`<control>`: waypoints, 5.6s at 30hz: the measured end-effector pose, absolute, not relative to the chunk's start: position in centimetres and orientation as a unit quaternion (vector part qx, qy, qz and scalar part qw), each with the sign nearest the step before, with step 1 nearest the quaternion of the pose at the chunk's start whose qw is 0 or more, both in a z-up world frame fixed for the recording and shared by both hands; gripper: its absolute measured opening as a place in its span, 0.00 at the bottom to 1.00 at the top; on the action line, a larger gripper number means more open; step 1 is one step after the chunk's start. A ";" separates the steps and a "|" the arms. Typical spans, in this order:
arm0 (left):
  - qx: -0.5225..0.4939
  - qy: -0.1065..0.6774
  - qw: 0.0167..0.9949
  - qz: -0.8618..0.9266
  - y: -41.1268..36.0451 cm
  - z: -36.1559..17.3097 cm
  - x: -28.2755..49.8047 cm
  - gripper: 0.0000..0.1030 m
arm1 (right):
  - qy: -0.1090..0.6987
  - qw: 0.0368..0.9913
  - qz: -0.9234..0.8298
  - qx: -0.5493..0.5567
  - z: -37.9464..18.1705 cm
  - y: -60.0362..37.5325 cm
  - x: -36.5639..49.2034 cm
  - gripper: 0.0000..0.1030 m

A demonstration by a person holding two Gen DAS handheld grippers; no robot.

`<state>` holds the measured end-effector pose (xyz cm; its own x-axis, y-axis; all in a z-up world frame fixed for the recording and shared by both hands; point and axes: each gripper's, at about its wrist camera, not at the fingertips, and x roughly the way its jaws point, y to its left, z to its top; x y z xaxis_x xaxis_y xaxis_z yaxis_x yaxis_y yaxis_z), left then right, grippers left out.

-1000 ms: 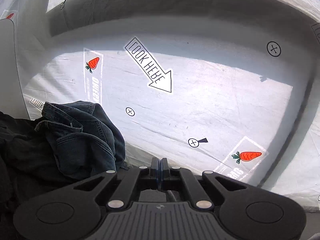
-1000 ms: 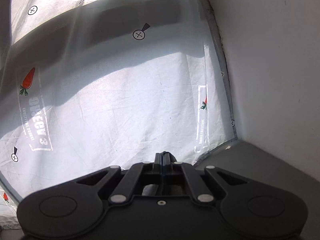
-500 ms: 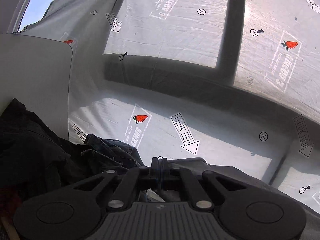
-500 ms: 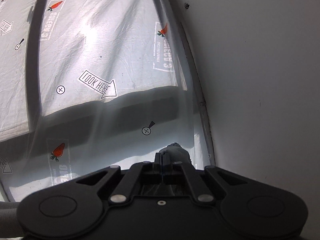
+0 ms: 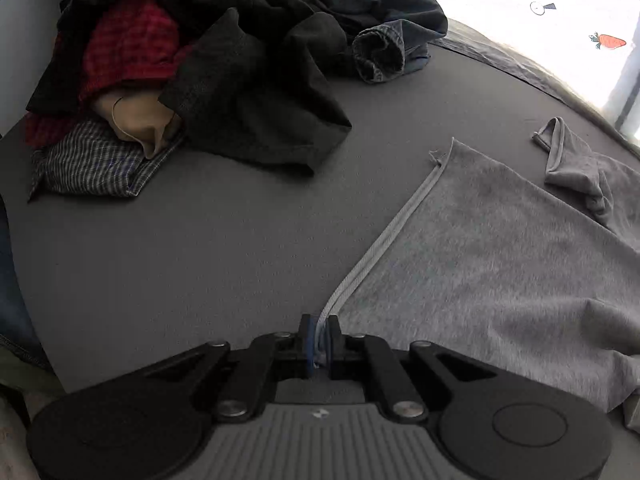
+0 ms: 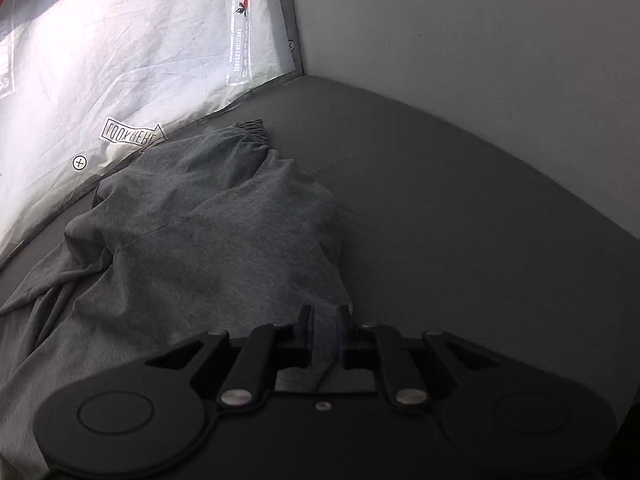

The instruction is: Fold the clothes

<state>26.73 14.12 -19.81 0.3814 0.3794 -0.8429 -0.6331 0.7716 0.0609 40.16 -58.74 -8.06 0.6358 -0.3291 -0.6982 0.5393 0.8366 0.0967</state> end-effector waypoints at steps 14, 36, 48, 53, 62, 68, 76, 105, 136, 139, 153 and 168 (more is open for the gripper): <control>-0.082 0.461 0.843 0.266 11.3 -20.7 30.6 0.41 | 0.373 0.891 -0.237 0.107 -11.3 -55.0 42.1 0.49; -0.077 0.484 0.815 0.308 11.3 -22.5 30.4 0.91 | 0.272 0.832 -0.292 0.385 -14.8 -65.7 39.6 0.62; -0.093 0.498 0.799 0.324 12.1 -22.8 31.1 1.00 | 0.327 0.886 -0.234 0.232 -13.2 -61.5 47.7 0.08; -0.085 0.498 0.801 0.322 11.9 -22.8 31.2 1.00 | 0.340 0.927 -0.108 0.114 -12.8 -52.6 49.1 0.08; -0.098 0.489 0.804 0.323 12.2 -22.9 30.7 1.00 | 0.390 0.920 0.032 0.019 -14.8 -42.0 47.0 0.27; -0.093 0.488 0.806 0.322 12.1 -22.9 30.7 1.00 | 0.326 0.925 -0.028 0.190 -13.0 -47.7 44.6 0.28; -0.101 0.491 0.805 0.318 12.4 -22.9 30.8 1.00 | 0.342 0.855 -0.083 0.381 -17.1 -53.5 44.4 0.23; -0.092 0.494 0.804 0.317 12.2 -22.8 31.1 1.00 | 0.231 0.911 -0.216 0.264 -11.6 -60.6 44.7 0.06; -0.192 0.496 0.786 0.315 13.2 -22.9 28.9 1.00 | 0.311 0.834 -0.347 0.296 -20.5 -65.8 40.8 0.54; -0.193 0.497 0.788 0.308 12.9 -22.8 28.5 1.00 | 0.311 0.833 -0.347 0.298 -20.6 -65.9 40.9 0.55; -0.205 0.476 0.790 0.328 12.4 -22.0 26.5 1.00 | 0.343 0.830 -0.328 0.294 -20.3 -66.1 41.6 0.05; -0.258 0.429 0.783 0.370 13.4 -22.7 26.1 0.72 | 0.339 0.831 -0.323 0.301 -20.4 -65.9 41.6 0.05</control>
